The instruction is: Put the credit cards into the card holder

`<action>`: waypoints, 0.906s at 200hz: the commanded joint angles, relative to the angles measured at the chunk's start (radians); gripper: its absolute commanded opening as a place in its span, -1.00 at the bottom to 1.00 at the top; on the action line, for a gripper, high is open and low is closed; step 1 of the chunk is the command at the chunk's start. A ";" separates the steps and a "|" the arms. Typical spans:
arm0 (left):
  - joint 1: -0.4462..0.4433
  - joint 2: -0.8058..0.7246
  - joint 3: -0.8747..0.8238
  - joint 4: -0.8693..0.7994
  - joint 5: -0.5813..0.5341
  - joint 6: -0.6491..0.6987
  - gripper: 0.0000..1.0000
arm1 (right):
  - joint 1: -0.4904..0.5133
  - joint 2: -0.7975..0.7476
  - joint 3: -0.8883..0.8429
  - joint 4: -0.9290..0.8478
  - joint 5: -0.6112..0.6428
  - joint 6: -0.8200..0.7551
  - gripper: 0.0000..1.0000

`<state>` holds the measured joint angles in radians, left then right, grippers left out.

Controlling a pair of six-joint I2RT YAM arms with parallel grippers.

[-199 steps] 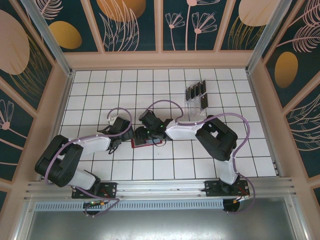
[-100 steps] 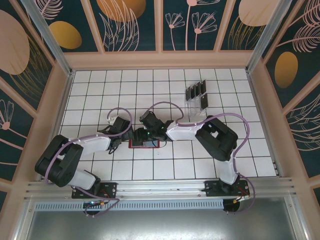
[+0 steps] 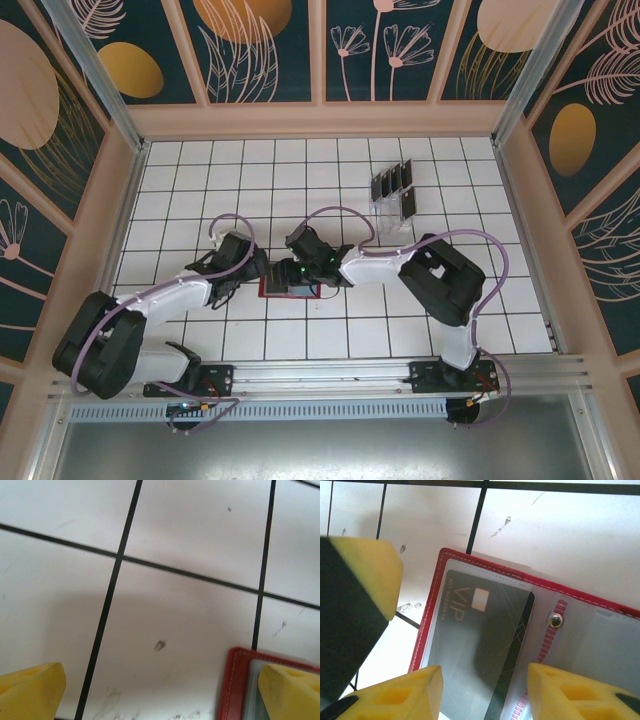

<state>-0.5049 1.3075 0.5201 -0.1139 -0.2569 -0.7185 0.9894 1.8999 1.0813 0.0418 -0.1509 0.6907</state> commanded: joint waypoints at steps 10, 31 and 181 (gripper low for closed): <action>0.004 -0.057 -0.058 -0.080 0.039 -0.035 0.97 | 0.013 -0.046 -0.017 0.000 0.011 0.017 -0.05; 0.003 -0.086 -0.088 -0.084 0.060 -0.055 0.97 | 0.020 -0.046 -0.017 0.000 0.010 0.022 -0.05; 0.003 -0.067 -0.155 -0.022 0.083 -0.081 0.97 | 0.059 0.022 0.033 -0.017 -0.013 0.038 -0.06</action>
<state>-0.5049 1.2198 0.4080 -0.1257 -0.2195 -0.7692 1.0363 1.8931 1.0801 0.0410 -0.1558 0.7170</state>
